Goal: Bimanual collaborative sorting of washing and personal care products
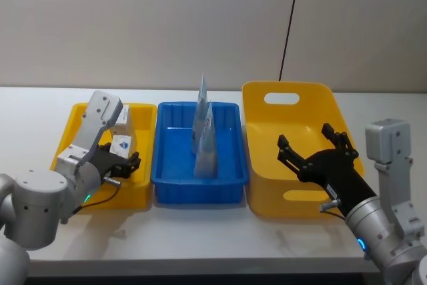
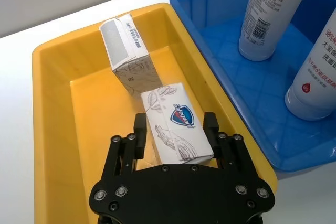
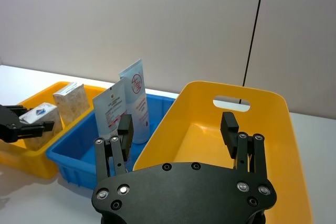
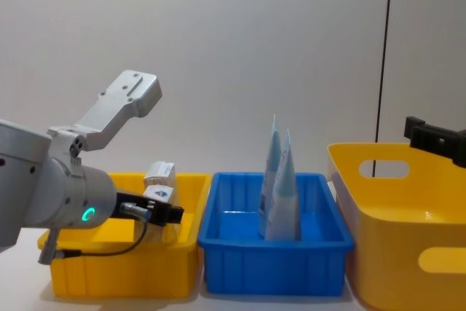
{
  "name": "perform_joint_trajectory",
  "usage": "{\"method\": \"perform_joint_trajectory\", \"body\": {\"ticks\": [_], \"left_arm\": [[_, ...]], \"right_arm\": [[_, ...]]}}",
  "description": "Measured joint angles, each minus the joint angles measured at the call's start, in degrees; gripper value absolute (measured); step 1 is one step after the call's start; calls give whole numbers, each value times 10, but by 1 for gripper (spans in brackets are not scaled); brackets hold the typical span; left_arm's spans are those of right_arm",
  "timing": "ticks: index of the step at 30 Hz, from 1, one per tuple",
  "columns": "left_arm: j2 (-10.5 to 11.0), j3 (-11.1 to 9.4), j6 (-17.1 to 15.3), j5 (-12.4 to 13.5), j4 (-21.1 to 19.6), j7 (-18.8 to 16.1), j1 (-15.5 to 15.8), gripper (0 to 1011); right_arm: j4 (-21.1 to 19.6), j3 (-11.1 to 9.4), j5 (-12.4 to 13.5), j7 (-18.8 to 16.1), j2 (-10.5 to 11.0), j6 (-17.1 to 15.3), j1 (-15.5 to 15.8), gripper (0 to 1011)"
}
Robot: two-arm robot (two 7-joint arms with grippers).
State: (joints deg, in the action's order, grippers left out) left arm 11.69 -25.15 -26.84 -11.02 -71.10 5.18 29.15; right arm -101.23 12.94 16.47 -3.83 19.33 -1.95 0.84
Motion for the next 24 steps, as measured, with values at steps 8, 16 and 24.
{"method": "perform_joint_trajectory", "body": {"ticks": [8, 16, 24], "left_arm": [[-1, 0, 1, 0, 3, 1, 2, 407], [-1, 1, 4, 1, 1, 5, 0, 367], [19, 1, 24, 4, -28, 23, -13, 367]], "right_arm": [[0, 0, 0, 0, 0, 0, 0, 1002], [0, 0, 0, 0, 0, 0, 0, 1002], [0, 0, 0, 0, 0, 0, 0, 1002]]}}
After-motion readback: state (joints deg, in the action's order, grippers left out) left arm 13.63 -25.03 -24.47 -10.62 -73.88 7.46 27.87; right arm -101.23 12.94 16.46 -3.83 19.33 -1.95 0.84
